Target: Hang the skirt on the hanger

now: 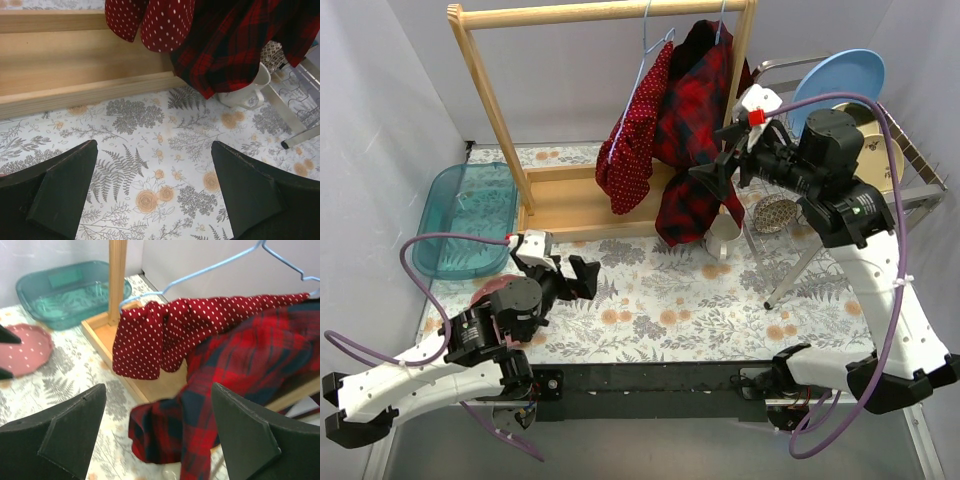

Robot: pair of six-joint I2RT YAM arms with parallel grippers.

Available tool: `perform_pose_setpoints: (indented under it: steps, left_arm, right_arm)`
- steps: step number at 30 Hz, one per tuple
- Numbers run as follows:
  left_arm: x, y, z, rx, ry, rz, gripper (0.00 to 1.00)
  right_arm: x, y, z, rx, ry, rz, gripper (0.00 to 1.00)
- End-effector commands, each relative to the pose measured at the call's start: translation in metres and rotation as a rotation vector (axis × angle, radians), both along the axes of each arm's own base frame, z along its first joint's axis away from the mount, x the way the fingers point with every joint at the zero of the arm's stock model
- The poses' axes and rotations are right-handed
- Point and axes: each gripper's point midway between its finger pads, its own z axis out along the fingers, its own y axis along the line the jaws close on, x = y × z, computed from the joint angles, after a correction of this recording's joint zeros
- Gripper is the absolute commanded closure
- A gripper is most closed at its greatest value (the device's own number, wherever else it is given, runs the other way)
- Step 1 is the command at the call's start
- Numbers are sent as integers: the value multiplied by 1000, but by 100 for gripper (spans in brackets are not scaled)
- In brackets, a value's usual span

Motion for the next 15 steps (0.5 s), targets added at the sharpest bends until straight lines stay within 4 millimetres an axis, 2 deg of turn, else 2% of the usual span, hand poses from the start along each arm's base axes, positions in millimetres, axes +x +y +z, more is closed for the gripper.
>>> perform_pose_setpoints:
  steps: [1, 7, 11, 12, 13, 15]
  left_arm:
    - [4, 6, 33, -54, -54, 31, 2]
    - [13, -6, 60, -1, -104, 20, 2]
    - [24, -17, 82, 20, -153, 22, 2]
    - [30, -20, 81, 39, -149, 31, 2]
    - [32, -21, 90, 27, -160, 32, 2]
    - [41, -24, 96, 17, -160, 36, 2]
  right_arm:
    - [-14, -23, -3, -71, -62, -8, 7]
    - [-28, -55, -5, -95, -93, -88, 5]
    - [-29, -73, -5, -97, -103, -160, 4]
    - [-27, -79, -4, -94, -106, -196, 4]
    - [-28, -86, -1, -85, -113, -228, 4]
    - [-23, -99, 0, -86, -116, -308, 4]
